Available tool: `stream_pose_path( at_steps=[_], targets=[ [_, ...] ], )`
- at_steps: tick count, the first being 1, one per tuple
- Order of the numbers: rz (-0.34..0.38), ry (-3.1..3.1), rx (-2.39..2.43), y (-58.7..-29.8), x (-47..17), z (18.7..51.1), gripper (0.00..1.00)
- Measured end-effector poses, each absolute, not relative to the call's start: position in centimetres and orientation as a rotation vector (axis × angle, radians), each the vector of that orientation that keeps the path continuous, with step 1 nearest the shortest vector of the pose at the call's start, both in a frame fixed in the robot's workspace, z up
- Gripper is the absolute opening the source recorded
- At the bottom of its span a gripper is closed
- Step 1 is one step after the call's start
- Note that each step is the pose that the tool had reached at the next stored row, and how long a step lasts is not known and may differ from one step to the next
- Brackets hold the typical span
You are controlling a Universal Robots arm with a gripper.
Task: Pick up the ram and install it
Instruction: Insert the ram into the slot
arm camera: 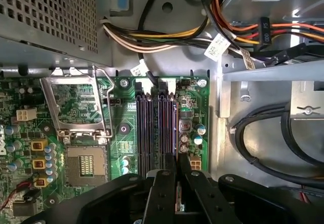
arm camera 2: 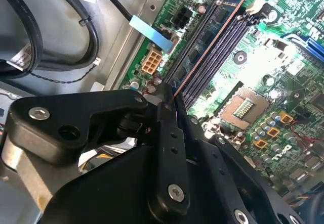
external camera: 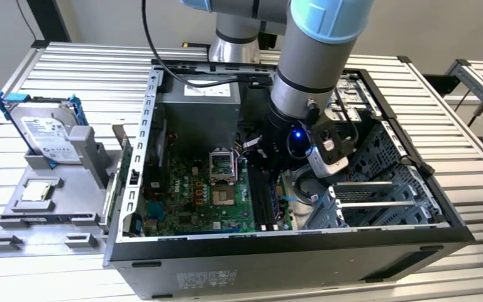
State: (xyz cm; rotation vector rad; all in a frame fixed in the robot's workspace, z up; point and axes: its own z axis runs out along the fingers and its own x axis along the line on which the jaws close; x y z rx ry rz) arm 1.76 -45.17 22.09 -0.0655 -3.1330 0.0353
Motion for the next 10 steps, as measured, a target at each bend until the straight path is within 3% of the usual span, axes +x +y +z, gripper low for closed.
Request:
stream_pose_path(
  at_steps=[10],
  targets=[
    [0.036,-3.132,-0.085,-45.14,1.82,21.83,0.00]
  ],
)
